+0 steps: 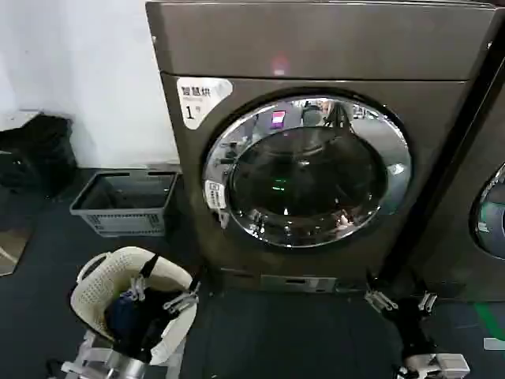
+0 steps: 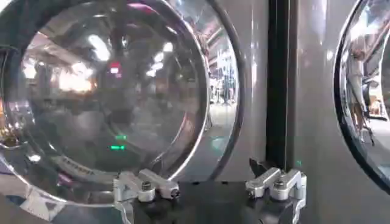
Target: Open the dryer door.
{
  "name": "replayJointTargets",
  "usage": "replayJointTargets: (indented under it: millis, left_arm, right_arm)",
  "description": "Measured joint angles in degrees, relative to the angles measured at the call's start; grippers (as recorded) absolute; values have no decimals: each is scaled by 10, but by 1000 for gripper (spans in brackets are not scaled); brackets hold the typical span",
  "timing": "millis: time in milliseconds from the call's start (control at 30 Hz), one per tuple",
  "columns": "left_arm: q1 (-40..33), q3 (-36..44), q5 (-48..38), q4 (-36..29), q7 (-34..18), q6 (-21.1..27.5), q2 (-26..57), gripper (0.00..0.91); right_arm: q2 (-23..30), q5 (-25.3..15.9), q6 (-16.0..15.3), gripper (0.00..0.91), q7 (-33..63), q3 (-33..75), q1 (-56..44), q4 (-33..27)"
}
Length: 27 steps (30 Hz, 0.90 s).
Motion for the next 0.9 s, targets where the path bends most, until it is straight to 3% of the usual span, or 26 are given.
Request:
replayJointTargets:
  millis: [500, 900]
  left_arm:
    - [-1, -2, 2, -16, 20, 58, 4, 907]
    - [3, -1, 3, -17, 27, 56, -8, 907]
  right_arm:
    - [-119, 46, -15, 907, -85, -59, 126, -74]
    - [-203, 61, -48, 907, -116, -144, 224, -129]
